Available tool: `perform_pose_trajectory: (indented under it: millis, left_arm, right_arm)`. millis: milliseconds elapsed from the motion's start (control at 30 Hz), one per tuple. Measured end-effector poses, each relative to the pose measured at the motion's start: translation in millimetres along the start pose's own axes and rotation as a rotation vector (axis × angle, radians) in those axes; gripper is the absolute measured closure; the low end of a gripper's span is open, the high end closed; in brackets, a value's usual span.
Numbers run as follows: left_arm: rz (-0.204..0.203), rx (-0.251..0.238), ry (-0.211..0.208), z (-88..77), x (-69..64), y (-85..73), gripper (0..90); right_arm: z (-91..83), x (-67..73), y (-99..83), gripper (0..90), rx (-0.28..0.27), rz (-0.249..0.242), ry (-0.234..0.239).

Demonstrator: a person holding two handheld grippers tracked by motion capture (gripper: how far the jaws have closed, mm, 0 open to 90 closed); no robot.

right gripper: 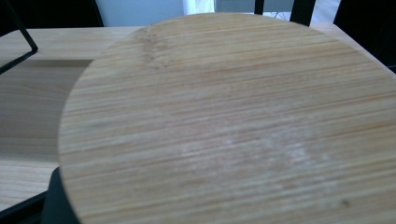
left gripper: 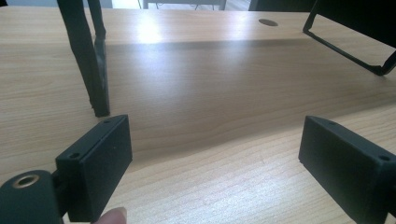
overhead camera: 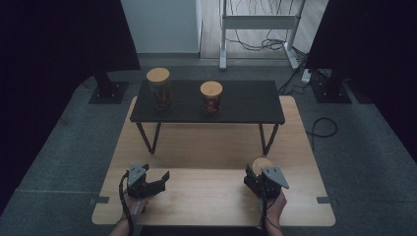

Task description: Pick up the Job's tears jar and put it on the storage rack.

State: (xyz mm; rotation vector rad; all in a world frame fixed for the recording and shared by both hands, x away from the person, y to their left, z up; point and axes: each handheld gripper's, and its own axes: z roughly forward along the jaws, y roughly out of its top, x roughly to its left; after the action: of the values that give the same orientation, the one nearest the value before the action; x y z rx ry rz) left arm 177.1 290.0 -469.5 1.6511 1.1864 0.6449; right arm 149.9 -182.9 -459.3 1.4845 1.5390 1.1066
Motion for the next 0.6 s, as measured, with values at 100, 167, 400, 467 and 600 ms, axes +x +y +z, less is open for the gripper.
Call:
perform_pose_trajectory:
  millis: [100, 167, 400, 467, 600]
  left_arm:
    - [-0.003, -0.003, 0.003, -1.2, 1.0, -0.1, 9.2]
    - [-0.003, -0.003, 0.005, -1.7, 1.5, -0.3, 9.1]
    - [-0.001, 0.0, 0.01, -2.4, 2.9, -1.0, 9.2]
    - [-0.002, -0.003, 0.011, -3.3, 3.2, -1.5, 9.2]
    - [-0.001, -0.009, 0.013, -5.7, 2.8, -1.8, 9.2]
  right_arm:
    - [-0.6, -0.4, 0.9, 25.1, -0.004, 0.001, 0.002]
    - [-1.5, -0.2, 1.4, 25.1, -0.008, -0.003, 0.007]
    - [-4.6, 2.5, 2.1, 25.1, -0.018, -0.024, 0.022]
    - [-6.1, 3.6, 2.3, 25.1, -0.026, -0.027, 0.023]
    - [-9.0, 4.6, 3.4, 25.2, -0.039, -0.033, 0.028]
